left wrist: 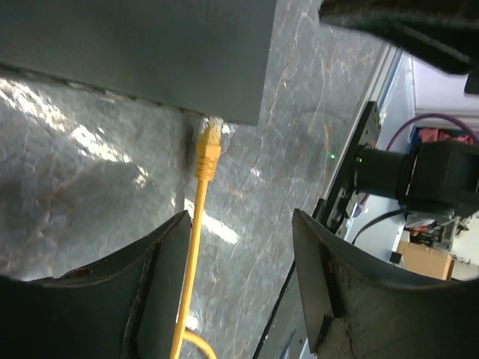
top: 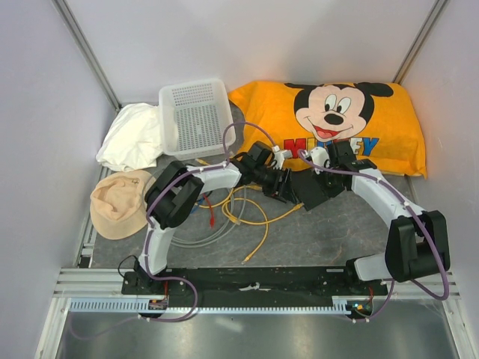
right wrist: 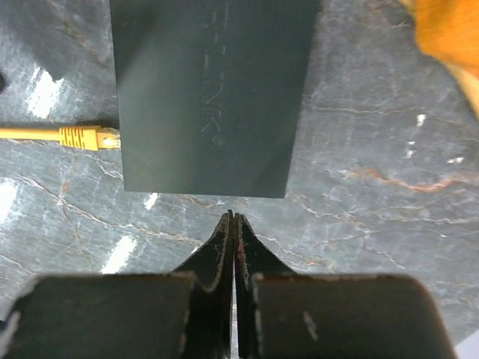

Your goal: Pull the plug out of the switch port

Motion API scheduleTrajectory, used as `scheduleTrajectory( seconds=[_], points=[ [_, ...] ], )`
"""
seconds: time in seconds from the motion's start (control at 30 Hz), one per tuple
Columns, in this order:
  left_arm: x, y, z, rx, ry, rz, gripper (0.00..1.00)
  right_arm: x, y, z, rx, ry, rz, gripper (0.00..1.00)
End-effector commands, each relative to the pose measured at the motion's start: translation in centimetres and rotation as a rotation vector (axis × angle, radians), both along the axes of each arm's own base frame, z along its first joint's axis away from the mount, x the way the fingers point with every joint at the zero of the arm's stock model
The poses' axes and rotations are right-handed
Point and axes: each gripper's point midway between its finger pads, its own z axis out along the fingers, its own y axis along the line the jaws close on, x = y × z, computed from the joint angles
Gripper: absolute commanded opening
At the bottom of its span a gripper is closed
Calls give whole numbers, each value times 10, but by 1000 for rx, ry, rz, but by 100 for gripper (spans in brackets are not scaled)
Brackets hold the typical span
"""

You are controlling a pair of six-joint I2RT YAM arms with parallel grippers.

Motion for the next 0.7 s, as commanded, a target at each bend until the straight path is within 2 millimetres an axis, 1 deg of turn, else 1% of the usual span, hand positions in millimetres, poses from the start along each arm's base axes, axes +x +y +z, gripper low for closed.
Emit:
scheduleTrajectory(
  seconds=[0.0,0.03,0.07,0.1,0.13,0.17,0.2,0.23,0.3,0.37,0.43,0.5,0.53,0.6,0.67],
  points=[
    [22,-18,2,-55,-4,48,63,-3,5,-12,30,29,-9,0],
    [24,-22,3,-69,-7,52,63,-3,4,-13,28,31,-11,0],
    [24,-25,-4,-66,0,49,63,-5,4,-17,26,41,-13,0],
    [25,-28,-7,-66,-3,46,62,-4,5,-19,31,42,-11,0],
    [27,-34,-4,-78,-14,40,61,-4,6,-20,34,47,-14,0],
    [27,-36,-8,-76,-9,38,61,-4,6,-24,35,63,-19,0],
    [27,-37,-16,-70,4,35,59,-4,7,-26,40,69,-21,0],
    [26,-41,-17,-70,9,31,58,-4,8,-26,44,74,-24,0],
    [24,-42,-26,-70,23,27,55,-4,9,-28,51,84,-31,1],
    [22,-44,-30,-78,44,28,52,-6,9,-30,52,94,-33,0],
    [16,-44,-36,-80,79,18,49,-7,8,-31,45,100,-32,1],
    [12,-48,-35,-110,103,-2,45,-8,8,-33,41,107,-29,1],
    [11,-48,-39,-111,117,-7,43,-8,8,-34,41,108,-30,1],
    [9,-49,-40,-117,128,-15,41,-7,8,-36,40,119,-30,1],
    [8,-47,-42,-115,136,-16,41,-6,10,-37,46,124,-27,1]
  ],
)
